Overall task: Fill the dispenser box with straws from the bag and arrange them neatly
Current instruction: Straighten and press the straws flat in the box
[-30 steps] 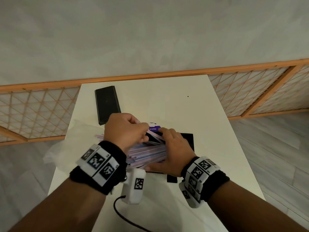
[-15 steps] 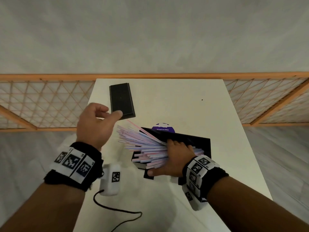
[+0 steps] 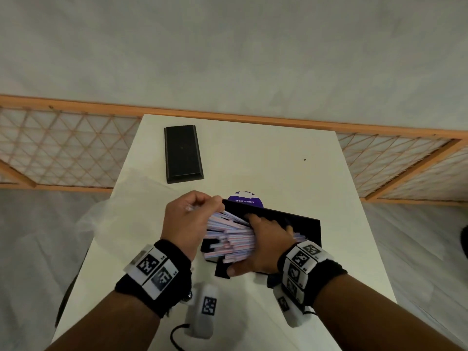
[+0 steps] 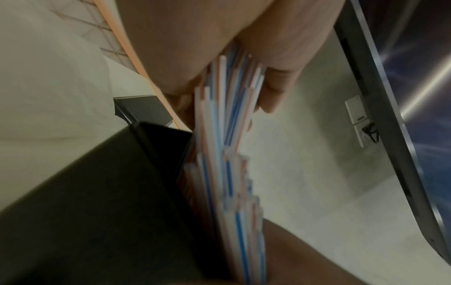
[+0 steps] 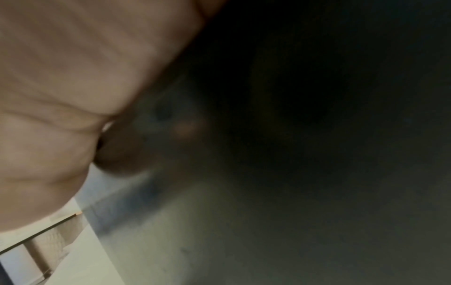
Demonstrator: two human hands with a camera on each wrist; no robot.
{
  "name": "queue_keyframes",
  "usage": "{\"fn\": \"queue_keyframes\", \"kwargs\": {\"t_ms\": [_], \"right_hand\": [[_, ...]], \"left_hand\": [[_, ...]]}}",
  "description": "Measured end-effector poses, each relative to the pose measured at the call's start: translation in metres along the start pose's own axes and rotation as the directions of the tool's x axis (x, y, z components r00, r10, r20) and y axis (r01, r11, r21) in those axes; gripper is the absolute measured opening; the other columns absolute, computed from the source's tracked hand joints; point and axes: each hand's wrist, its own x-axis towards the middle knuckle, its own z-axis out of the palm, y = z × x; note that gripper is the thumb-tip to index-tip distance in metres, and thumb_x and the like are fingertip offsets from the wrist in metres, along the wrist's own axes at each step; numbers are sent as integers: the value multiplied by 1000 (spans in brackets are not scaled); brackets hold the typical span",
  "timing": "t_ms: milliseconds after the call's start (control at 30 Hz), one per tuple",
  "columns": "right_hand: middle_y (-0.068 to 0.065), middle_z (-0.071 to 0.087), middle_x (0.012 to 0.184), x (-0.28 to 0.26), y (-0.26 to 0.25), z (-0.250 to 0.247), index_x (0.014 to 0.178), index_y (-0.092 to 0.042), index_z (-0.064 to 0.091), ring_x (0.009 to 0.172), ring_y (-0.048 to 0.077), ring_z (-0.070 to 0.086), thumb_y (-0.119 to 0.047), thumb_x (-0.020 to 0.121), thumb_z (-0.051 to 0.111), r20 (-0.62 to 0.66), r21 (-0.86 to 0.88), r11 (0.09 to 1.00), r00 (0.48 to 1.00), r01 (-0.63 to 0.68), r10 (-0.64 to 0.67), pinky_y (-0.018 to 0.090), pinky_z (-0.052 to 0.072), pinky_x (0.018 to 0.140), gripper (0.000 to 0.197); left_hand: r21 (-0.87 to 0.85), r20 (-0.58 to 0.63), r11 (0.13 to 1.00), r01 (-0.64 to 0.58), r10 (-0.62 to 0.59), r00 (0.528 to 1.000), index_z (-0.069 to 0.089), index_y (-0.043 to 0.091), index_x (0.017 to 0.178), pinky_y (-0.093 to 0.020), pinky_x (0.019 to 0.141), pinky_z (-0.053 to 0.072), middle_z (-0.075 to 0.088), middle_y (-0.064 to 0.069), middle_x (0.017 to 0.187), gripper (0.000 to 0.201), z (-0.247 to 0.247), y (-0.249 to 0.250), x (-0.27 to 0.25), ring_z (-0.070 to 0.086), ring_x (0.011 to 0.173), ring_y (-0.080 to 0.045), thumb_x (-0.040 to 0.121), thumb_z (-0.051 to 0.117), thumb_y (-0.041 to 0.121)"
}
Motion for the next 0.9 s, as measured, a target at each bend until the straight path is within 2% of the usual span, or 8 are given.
{"fn": "queue_keyframes", "kwargs": {"t_ms": [100, 167, 333, 500, 567, 700, 833, 900], "right_hand": [[-14, 45, 114, 0, 0, -1, 125, -40, 42, 113, 16, 50, -86, 38, 71, 8, 34, 999, 1000, 20, -21, 57, 28, 109, 103], [-18, 48, 110, -1, 0, 0, 115, -41, 40, 106, 12, 53, -83, 38, 74, -22, 110, 993, 999, 43, -41, 54, 30, 108, 94], [-17, 53, 128, -4, -5, 3, 138, -44, 27, 118, 16, 49, -82, 45, 73, -133, 148, 982, 986, 116, -96, 52, 29, 109, 110], [-11, 46, 109, -11, -6, 2, 116, -38, 52, 105, 17, 45, -95, 48, 46, -384, 50, 991, 919, 123, -94, 43, 38, 94, 89], [-8, 48, 119, -12, -12, 7, 122, -34, 48, 110, 20, 44, -97, 49, 39, -310, -17, 997, 948, 76, -77, 45, 35, 97, 97], [-9, 43, 139, -12, -6, 17, 140, -31, 32, 126, 21, 41, -91, 56, 55, -173, 27, 992, 978, 124, -117, 47, 29, 109, 106], [-10, 38, 151, -11, 10, 6, 148, -37, 22, 135, 24, 36, -95, 56, 50, -108, 33, 998, 993, 45, -42, 55, 24, 111, 113], [-9, 38, 150, -9, 8, 7, 146, -45, 23, 134, 28, 34, -97, 55, 48, -61, 10, 999, 998, 37, -36, 58, 22, 110, 108]], "left_hand": [[51, -80, 999, -9, 13, 997, 69, 3, 80, -27, 61, 56, 74, -7, 75, 16, 5, -4, -6, 68, 66, -17, 88, 74, 15], [32, -72, 999, 26, -24, 997, 71, 5, 83, -24, 58, 57, 73, -5, 74, 15, 6, -3, -8, 69, 66, -17, 92, 70, 17], [-71, -60, 997, 28, -33, 998, 65, -2, 77, -41, 76, 61, 75, -15, 74, 36, 9, 12, -15, 75, 76, -33, 100, 59, 25], [-203, -8, 977, 68, -71, 997, 64, 4, 75, -46, 81, 61, 74, -18, 78, 30, 14, 23, -9, 75, 83, -33, 97, 64, 24], [-173, -97, 983, 63, -81, 992, 67, 7, 82, -47, 90, 58, 75, -16, 90, 23, 9, 17, -2, 73, 89, -26, 93, 70, 27], [-219, -153, 967, 132, -167, 974, 68, 8, 96, -44, 96, 54, 74, -13, 103, 24, -2, 4, 7, 70, 102, -27, 94, 68, 32], [-136, -65, 980, 143, -153, 986, 71, 3, 94, -33, 76, 56, 73, -8, 88, 23, 2, -6, -1, 68, 83, -23, 94, 68, 26], [-26, -45, 997, 69, -70, 996, 72, 12, 86, -32, 71, 56, 73, -1, 80, 16, 6, -11, -8, 69, 80, -21, 88, 74, 28]]}}
